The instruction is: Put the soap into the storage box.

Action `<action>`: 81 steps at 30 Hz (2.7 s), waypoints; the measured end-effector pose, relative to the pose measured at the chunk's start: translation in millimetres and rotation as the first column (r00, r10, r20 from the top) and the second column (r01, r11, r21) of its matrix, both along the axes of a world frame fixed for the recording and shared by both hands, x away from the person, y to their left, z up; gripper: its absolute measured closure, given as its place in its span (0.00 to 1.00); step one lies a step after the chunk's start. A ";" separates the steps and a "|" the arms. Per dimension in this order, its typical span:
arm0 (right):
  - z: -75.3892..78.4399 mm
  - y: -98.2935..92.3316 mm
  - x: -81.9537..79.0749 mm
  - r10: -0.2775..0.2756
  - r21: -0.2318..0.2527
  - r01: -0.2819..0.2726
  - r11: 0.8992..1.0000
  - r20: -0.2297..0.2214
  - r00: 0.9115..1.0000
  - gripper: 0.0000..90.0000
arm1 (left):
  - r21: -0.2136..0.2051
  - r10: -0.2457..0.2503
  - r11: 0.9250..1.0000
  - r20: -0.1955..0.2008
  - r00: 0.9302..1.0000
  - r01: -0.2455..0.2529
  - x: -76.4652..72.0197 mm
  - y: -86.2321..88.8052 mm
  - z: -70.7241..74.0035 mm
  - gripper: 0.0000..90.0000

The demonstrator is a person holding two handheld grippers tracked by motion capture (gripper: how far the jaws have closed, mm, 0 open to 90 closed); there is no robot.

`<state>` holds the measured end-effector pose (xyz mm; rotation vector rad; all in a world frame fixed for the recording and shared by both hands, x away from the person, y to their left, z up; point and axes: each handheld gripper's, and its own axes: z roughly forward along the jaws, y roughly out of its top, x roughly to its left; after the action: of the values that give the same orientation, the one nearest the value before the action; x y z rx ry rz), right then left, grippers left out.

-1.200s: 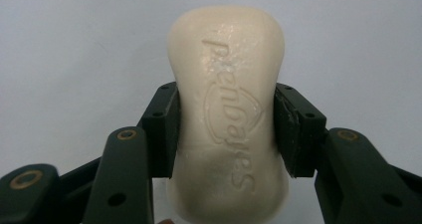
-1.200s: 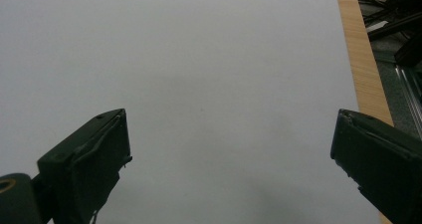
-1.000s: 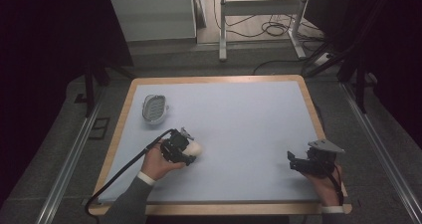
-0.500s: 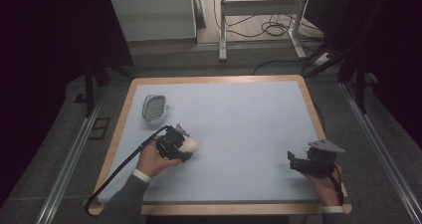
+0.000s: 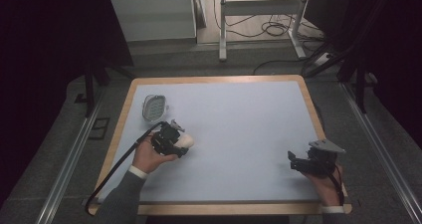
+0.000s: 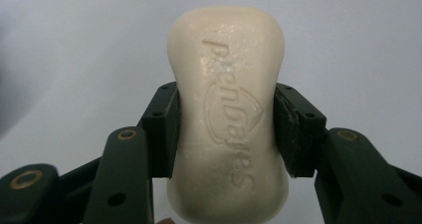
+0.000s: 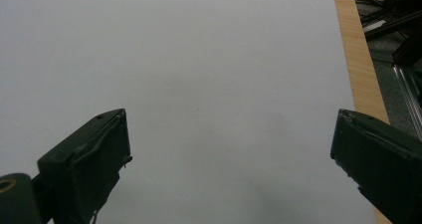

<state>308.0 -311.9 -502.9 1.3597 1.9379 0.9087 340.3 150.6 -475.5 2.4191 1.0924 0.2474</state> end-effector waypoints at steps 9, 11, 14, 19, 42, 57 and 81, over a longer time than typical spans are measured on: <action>-0.3 -0.2 0.2 -0.001 -0.003 0.001 1.000 -0.002 1.000 0.02 | -0.003 0.021 1.000 0.009 1.000 -0.021 3.1 10.6 6.7 0.55; -0.3 -0.3 0.2 -0.001 -0.003 0.001 1.000 -0.002 1.000 0.02 | -0.004 0.023 1.000 0.011 1.000 -0.023 3.5 12.0 7.5 0.55; -0.5 -0.6 0.3 -0.003 -0.006 0.003 1.000 -0.003 1.000 0.02 | -0.001 0.023 1.000 0.010 1.000 -0.022 4.3 13.7 8.5 0.55; -1.1 -0.4 0.5 -0.004 -0.004 0.004 1.000 -0.005 1.000 0.02 | -0.006 0.035 0.999 0.012 0.999 -0.035 10.9 19.2 12.6 0.55; -1.4 -3.0 0.8 -0.016 -0.007 0.016 1.000 -0.008 1.000 0.02 | -0.001 0.065 0.998 0.022 0.998 -0.065 23.5 29.1 20.3 0.55; -1.9 -4.7 1.1 -0.021 -0.008 0.021 1.000 -0.010 1.000 0.02 | 0.009 0.095 0.995 0.034 0.995 -0.095 36.0 39.4 24.8 0.55; -2.0 -6.0 1.2 -0.028 -0.009 0.028 1.000 -0.009 1.000 0.02 | 0.011 0.140 0.990 0.043 0.989 -0.141 51.0 54.1 35.5 0.55</action>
<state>309.2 -317.9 -504.9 1.3847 1.9228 0.8816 391.4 204.7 -439.9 2.3404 1.2477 0.3523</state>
